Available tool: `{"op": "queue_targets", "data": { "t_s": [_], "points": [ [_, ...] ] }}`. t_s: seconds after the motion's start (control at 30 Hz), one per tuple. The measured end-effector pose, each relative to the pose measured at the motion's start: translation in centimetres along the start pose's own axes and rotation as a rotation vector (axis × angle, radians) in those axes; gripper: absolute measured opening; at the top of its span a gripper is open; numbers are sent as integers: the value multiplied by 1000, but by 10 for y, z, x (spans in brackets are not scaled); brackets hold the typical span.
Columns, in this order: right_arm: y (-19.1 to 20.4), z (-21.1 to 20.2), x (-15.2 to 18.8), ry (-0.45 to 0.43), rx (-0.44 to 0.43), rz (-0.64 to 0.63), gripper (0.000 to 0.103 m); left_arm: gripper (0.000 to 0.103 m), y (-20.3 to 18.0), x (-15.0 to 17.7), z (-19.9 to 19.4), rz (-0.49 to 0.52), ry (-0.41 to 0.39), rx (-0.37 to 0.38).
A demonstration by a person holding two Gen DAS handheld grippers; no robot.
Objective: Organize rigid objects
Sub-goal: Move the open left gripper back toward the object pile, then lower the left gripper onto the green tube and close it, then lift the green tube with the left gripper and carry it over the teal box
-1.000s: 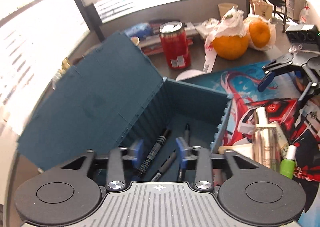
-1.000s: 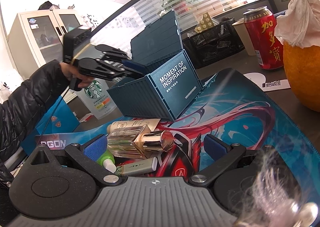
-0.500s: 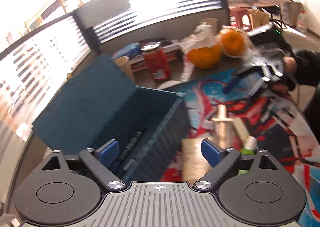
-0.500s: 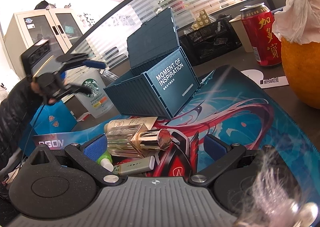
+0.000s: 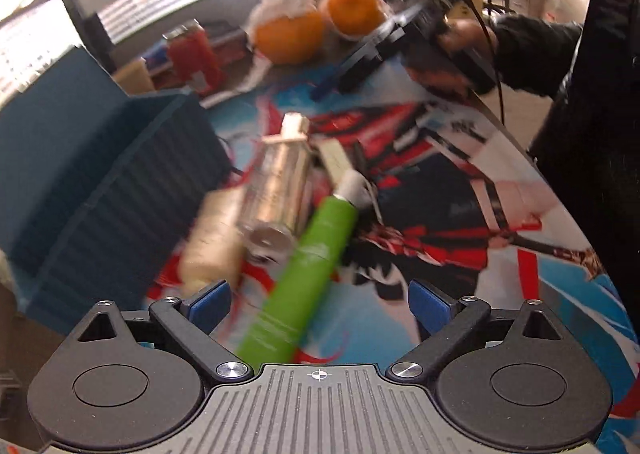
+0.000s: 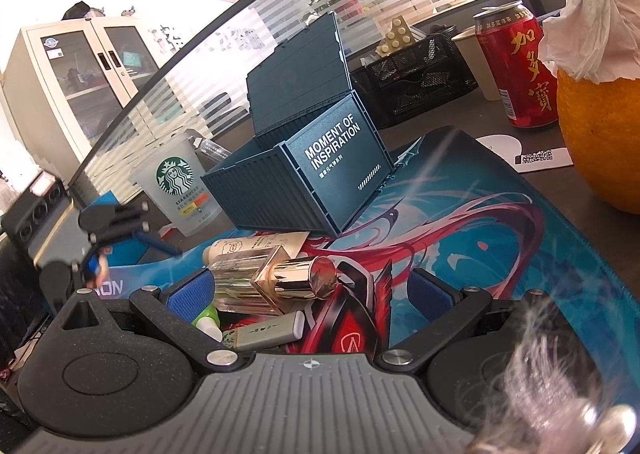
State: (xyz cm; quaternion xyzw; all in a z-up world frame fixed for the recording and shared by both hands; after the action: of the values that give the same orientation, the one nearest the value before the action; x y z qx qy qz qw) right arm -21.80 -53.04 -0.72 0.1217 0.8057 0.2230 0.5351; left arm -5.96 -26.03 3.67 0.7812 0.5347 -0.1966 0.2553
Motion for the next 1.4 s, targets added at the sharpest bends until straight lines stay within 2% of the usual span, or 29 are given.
{"op": "queue_targets", "data": {
  "t_s": [0.17, 0.43, 0.5, 0.57, 0.7, 0.73, 0.77, 0.9, 1.03, 1.2, 1.27, 1.4],
  "points": [
    [0, 0, 0, -2, 2, 0, 103, 96, 6, 1, 18, -60, 16, 31],
    [-1, 0, 0, -5, 2, 0, 103, 95, 14, -1, 27, -96, -34, 39],
    [0, 0, 0, -6, 2, 0, 103, 90, 16, -1, 28, -115, -34, 60],
    [0, -1, 0, -8, 1, -1, 103, 78, 17, -1, 27, -136, -41, 92],
    [0, -1, 0, -8, 1, -2, 103, 64, 13, -3, 27, -137, -62, 110],
    [0, -1, 0, -8, 0, -2, 103, 58, 13, -3, 28, -143, -68, 116],
    [0, -1, 0, -9, 1, -2, 103, 51, 12, -4, 28, -145, -78, 115],
    [0, -1, 0, -9, 1, -2, 103, 45, 9, -3, 28, -153, -110, 105],
    [1, -1, -1, -10, 0, -2, 103, 28, 4, -1, 26, -155, -132, 93],
    [0, -1, -1, -10, 0, -2, 103, 24, 1, -1, 22, -163, -114, 74],
    [0, -1, -1, -10, 0, -2, 103, 19, 0, -1, 18, -162, -125, 61],
    [0, -1, -1, -9, 0, -2, 103, 18, -3, -1, 13, -149, -116, 51]
  ]
}}
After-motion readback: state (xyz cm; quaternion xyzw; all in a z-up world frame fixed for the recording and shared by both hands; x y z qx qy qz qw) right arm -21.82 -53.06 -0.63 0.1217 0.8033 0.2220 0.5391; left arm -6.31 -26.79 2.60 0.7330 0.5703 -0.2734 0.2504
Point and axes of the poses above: each gripper's, at about its wrist camera, not at the fingertips, and z roughly the way its jaws point, y to its left, x to its underside, the point moved 1 cm from there along z, roughly the way its jaws point, and after that the axes turned 2 degrees about -z, right-handed, at the moved point
